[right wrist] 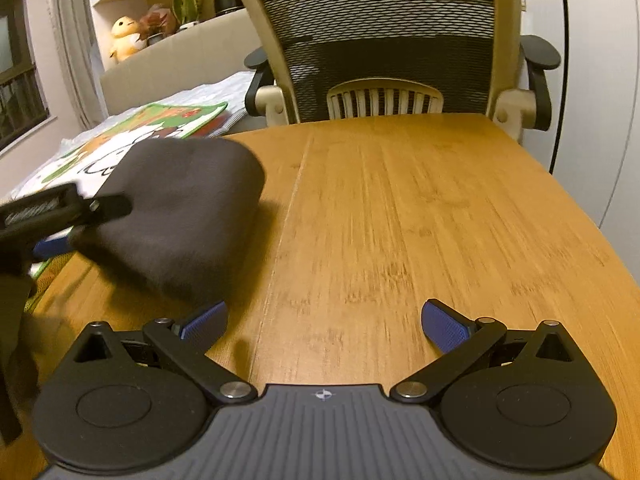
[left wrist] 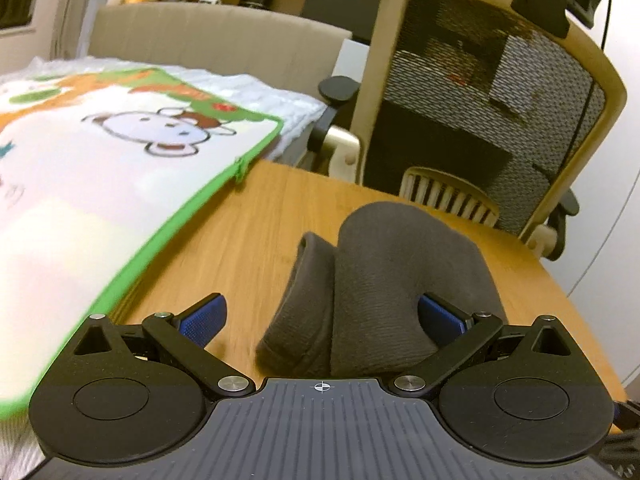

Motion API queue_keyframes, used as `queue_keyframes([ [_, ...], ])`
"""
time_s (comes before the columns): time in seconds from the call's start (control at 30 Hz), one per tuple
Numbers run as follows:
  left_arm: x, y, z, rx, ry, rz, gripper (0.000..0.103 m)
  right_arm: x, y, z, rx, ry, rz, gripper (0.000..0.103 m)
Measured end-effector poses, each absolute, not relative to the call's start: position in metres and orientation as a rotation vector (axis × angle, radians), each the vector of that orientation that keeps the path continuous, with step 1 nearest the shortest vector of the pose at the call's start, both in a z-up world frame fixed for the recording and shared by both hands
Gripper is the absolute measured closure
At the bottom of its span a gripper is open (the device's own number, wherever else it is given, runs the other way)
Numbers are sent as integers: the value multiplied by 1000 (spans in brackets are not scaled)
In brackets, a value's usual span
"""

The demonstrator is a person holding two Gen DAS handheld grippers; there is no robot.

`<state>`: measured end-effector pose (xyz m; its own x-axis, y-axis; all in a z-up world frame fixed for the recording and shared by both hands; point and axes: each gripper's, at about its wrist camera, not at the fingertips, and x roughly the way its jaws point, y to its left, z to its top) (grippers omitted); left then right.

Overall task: Fold clothes
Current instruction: 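Release the rolled pants and pull both grippers back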

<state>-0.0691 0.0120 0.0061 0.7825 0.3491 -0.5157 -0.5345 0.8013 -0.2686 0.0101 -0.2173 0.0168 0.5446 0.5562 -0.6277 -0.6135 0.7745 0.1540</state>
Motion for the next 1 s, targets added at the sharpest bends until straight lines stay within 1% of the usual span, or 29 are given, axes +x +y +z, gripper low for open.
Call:
queue_keyframes([
  [0.13, -69, 17, 13, -422, 467, 494, 0, 10, -216, 18, -89, 713, 697, 0],
  [0.3, -101, -1, 32, -377, 466, 496, 0, 8, -214, 17, -104, 712, 692, 0],
  [0.5, -134, -31, 24, -355, 576, 508, 0, 5, -207, 13, -164, 713, 673, 0],
  [0.6, -128, -44, 13, -309, 643, 501, 0, -5, -200, 10, -241, 709, 654, 0],
  [0.7, -119, -50, 2, -296, 687, 526, 0, -12, -200, 10, -249, 714, 662, 0],
  [1.0, -91, -52, -14, -206, 674, 623, 0, -1, -188, 9, -258, 710, 684, 0],
])
